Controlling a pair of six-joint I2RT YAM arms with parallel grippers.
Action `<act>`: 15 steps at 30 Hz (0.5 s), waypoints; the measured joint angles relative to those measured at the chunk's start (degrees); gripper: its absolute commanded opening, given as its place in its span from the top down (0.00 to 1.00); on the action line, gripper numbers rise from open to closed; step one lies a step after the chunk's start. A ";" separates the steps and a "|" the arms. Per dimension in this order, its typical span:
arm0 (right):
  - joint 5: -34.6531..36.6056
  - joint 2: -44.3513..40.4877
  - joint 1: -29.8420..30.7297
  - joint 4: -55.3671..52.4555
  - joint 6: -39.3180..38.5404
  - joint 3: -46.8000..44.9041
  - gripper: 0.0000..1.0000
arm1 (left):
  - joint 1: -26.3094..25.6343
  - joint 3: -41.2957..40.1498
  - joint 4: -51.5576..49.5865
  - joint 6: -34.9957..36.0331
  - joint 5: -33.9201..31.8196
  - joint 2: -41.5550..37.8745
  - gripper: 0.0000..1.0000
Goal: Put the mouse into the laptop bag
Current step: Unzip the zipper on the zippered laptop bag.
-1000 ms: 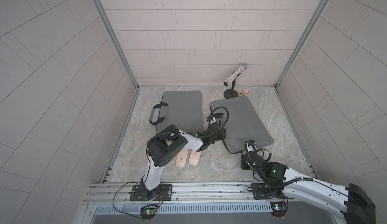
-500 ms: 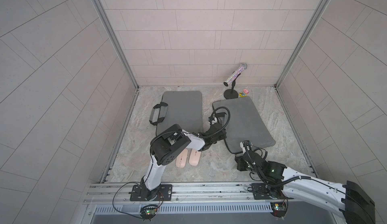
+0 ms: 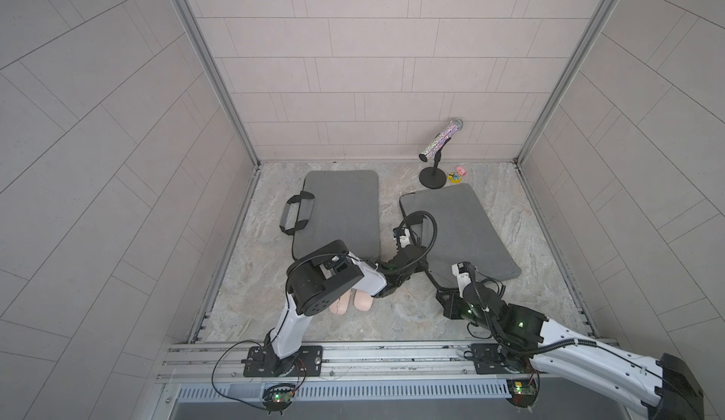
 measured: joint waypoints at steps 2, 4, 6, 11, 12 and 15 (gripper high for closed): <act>2.21 -3.50 -0.02 -3.34 1.18 0.00 1.00 | -0.66 -2.62 2.16 0.20 -1.38 -2.03 0.15; 4.72 -6.84 -0.20 -7.58 2.75 0.00 1.00 | -1.20 -6.08 3.13 0.72 -3.10 -4.81 0.10; 7.63 -9.33 -1.09 -13.29 4.90 0.07 1.00 | -1.14 -9.16 2.91 1.11 -4.68 -7.82 0.08; 11.17 -10.10 -5.51 -22.95 8.46 0.42 1.00 | 2.40 -10.60 -1.62 2.14 -6.16 -14.43 0.07; 11.26 -9.70 -6.43 -23.87 8.98 0.59 1.00 | 3.52 -10.45 -2.29 2.25 -5.90 -15.30 0.07; 11.21 -7.61 -8.74 -26.16 11.06 1.51 1.00 | 7.34 -8.63 -4.15 2.75 -3.85 -15.65 0.07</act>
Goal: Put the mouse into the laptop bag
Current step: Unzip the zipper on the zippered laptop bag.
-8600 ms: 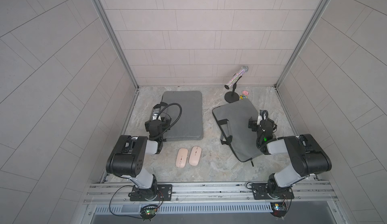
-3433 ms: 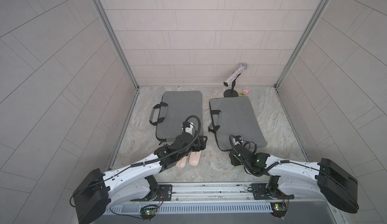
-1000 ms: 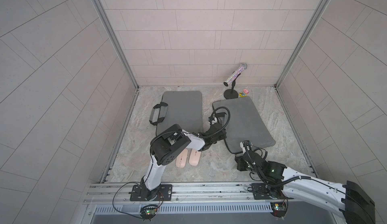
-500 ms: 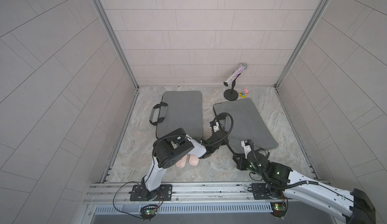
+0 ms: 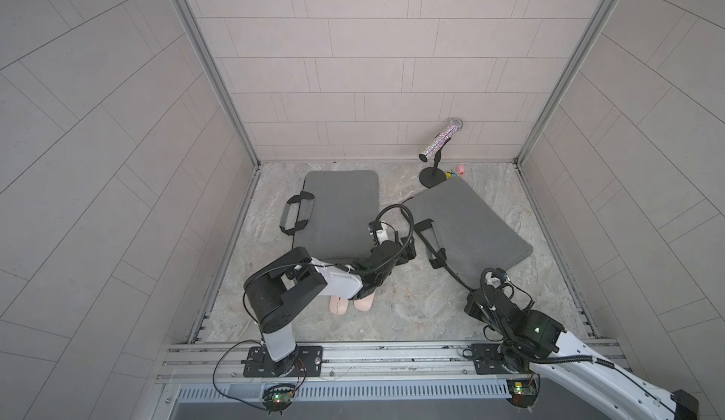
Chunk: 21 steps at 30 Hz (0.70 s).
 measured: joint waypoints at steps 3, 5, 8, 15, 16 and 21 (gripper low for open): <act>0.24 1.95 -0.90 -2.08 2.60 1.62 1.00 | 3.52 4.83 -3.08 0.55 3.54 2.73 0.08; 0.87 2.32 -1.09 -3.96 4.98 2.84 1.00 | 5.51 9.35 -4.70 0.87 6.21 6.05 0.08; 1.64 1.57 -1.16 -6.08 8.04 3.74 1.00 | 7.15 15.80 -7.23 1.14 9.57 11.32 0.08; 2.08 -3.04 -1.38 -8.24 12.33 3.69 1.00 | 7.72 28.92 -14.91 1.84 13.09 21.09 0.11; 2.16 -3.41 -1.40 -8.31 12.66 3.69 1.00 | 7.72 30.34 -15.52 1.95 13.16 21.94 0.16; 2.12 -3.58 -1.40 -8.35 13.33 3.69 1.00 | 7.72 35.04 -17.09 2.25 14.01 26.21 0.77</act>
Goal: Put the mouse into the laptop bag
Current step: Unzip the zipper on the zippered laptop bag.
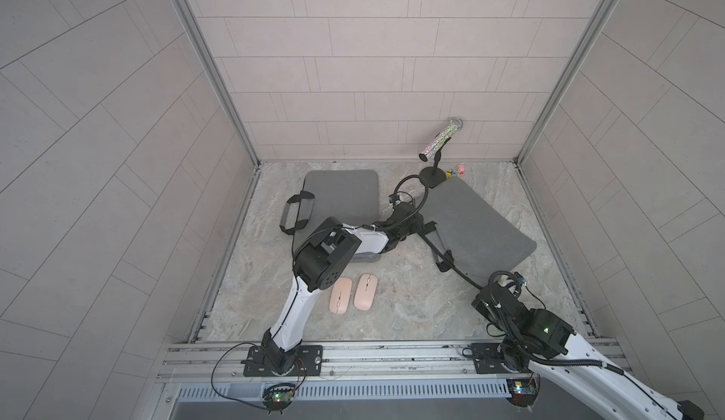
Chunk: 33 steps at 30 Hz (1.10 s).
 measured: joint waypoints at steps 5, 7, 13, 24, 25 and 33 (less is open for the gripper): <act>-2.36 0.04 -0.02 0.44 0.59 -0.17 1.00 | 0.00 -1.79 3.21 -0.31 -0.02 -0.52 0.98; -3.91 0.20 -0.02 0.94 0.90 -0.37 1.00 | -0.35 -3.37 4.33 -0.52 -0.61 -1.40 1.00; -7.61 3.54 -0.02 3.61 1.44 -0.57 1.00 | -3.04 -10.34 7.28 -0.50 -5.11 -5.55 1.00; -8.44 9.92 -0.33 7.82 -0.22 -0.57 1.00 | -12.46 -28.89 18.58 -1.31 -17.38 -14.73 0.62; -8.33 9.77 -0.39 7.80 -0.59 -0.57 1.00 | -13.40 -30.25 19.56 -1.18 -18.14 -15.30 0.47; -8.31 6.27 -1.62 8.55 -3.41 -0.57 1.00 | -15.61 -39.19 20.15 -0.52 -18.40 -23.71 0.16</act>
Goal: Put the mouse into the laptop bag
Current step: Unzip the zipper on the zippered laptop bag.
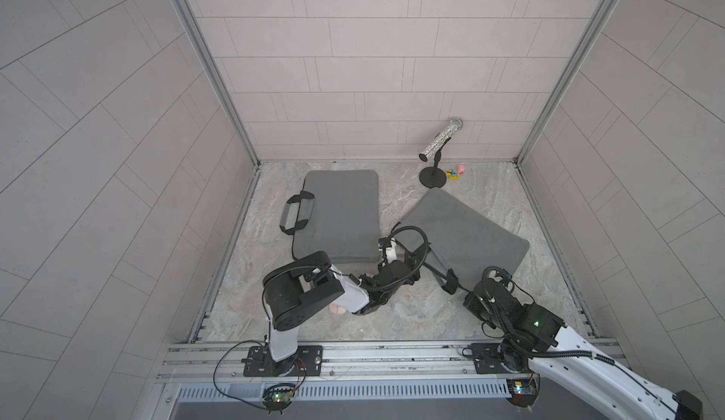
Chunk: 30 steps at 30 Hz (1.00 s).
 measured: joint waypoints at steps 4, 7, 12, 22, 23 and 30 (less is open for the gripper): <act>-0.02 -0.33 -2.51 -0.37 -2.01 0.00 1.00 | 5.92 3.67 -6.58 2.45 2.32 -5.42 0.14; -0.15 -0.15 -4.81 -0.55 -3.69 0.00 1.00 | 10.80 8.28 -11.41 4.42 5.95 -5.88 0.14; -0.46 -0.17 -7.74 -1.20 -5.77 0.00 1.00 | 16.98 20.90 -21.44 8.24 11.89 0.20 0.13; -0.02 -3.34 -9.97 -4.20 -8.15 0.00 1.00 | 18.43 38.84 -34.29 12.13 23.06 17.99 0.24; -0.02 -3.39 -9.99 -4.26 -8.37 0.00 1.00 | 18.40 39.74 -34.80 12.17 24.61 18.49 0.31; -2.40 -2.99 -10.25 -2.51 -10.86 -0.44 1.00 | 17.90 37.03 -30.58 10.29 27.96 17.73 0.94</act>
